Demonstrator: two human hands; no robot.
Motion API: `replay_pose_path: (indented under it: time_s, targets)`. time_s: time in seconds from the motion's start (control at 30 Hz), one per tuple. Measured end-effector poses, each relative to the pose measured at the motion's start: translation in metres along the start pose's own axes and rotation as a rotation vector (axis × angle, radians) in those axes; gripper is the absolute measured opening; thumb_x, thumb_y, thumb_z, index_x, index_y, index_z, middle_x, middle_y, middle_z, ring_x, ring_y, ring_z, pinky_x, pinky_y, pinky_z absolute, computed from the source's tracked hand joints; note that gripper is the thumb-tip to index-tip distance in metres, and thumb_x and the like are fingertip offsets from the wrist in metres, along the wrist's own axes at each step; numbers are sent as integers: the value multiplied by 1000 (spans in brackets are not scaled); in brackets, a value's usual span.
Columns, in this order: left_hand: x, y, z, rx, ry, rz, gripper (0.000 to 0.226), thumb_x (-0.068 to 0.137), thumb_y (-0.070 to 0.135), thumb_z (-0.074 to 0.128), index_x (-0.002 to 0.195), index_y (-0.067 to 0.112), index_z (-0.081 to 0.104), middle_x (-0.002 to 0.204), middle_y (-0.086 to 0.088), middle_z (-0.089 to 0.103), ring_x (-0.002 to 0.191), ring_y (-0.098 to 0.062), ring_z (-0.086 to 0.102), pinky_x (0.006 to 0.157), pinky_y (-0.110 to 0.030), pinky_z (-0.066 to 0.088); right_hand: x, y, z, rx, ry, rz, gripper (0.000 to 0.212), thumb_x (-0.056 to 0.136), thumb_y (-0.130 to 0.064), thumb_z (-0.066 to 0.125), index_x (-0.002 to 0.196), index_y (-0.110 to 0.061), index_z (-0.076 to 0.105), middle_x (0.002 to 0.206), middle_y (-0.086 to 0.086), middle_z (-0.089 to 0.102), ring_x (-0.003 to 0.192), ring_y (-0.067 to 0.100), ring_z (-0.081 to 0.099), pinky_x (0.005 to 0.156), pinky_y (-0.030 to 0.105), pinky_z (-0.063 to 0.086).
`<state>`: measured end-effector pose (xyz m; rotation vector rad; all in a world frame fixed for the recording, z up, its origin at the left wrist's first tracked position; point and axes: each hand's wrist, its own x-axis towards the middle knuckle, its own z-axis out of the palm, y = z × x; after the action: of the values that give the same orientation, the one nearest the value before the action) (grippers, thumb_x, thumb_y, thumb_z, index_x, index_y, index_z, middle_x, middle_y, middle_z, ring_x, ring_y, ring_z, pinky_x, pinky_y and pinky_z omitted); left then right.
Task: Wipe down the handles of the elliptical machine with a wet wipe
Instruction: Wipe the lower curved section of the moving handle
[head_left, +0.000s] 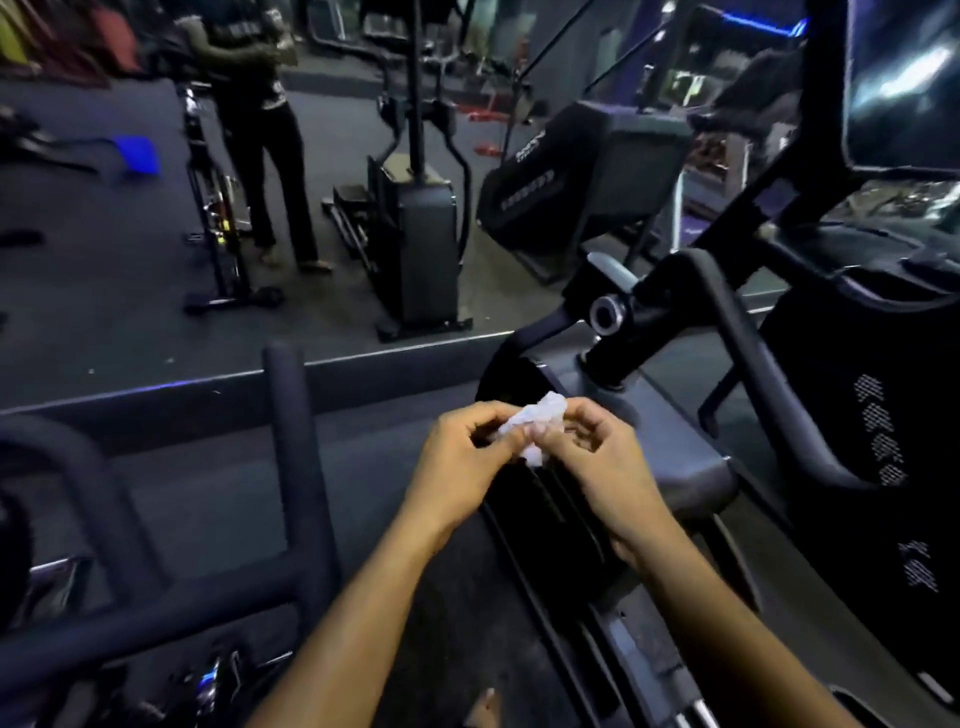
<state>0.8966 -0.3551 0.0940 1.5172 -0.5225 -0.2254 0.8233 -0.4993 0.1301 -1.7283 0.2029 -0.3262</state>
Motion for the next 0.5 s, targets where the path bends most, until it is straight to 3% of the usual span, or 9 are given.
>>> replay_pose_path:
  time_s: [0.07, 0.17, 0.27, 0.37, 0.5]
  targets:
    - [17, -7, 1, -164, -21, -75, 10, 98, 15, 70, 102, 16, 79, 94, -1, 80, 86, -9, 72, 76, -26, 59, 19, 9, -4, 56, 9, 45, 7, 94, -13, 70, 99, -8, 71, 98, 17, 76, 90, 30, 73, 85, 43, 54]
    - [60, -18, 13, -343, 44, -132, 13, 100, 6, 64, 103, 13, 74, 89, -1, 77, 77, -7, 71, 66, -20, 57, 58, 27, -15, 137, 42, 93, 6, 94, -7, 67, 95, -10, 72, 96, 19, 76, 83, 24, 71, 78, 38, 54]
    - [111, -22, 34, -408, -4, -155, 12, 99, 2, 64, 101, 12, 69, 88, -1, 77, 75, -8, 70, 63, -20, 56, 99, 35, -35, 175, 104, 79, 12, 95, -5, 67, 106, -3, 67, 102, 21, 75, 87, 26, 72, 77, 37, 57]
    - [161, -27, 58, -405, -136, -139, 23, 94, -7, 66, 106, 12, 67, 93, -3, 78, 83, -12, 72, 71, -24, 59, 131, 39, -61, 190, 137, 37, 29, 93, -7, 70, 121, -4, 61, 112, 18, 73, 99, 26, 72, 81, 35, 59]
    - [218, -33, 81, -299, -351, -79, 37, 90, -8, 72, 120, 13, 66, 107, -9, 78, 99, -22, 72, 90, -32, 59, 156, 50, -99, 159, 201, 9, 36, 91, -2, 72, 125, -4, 61, 113, 14, 74, 105, 28, 72, 89, 35, 59]
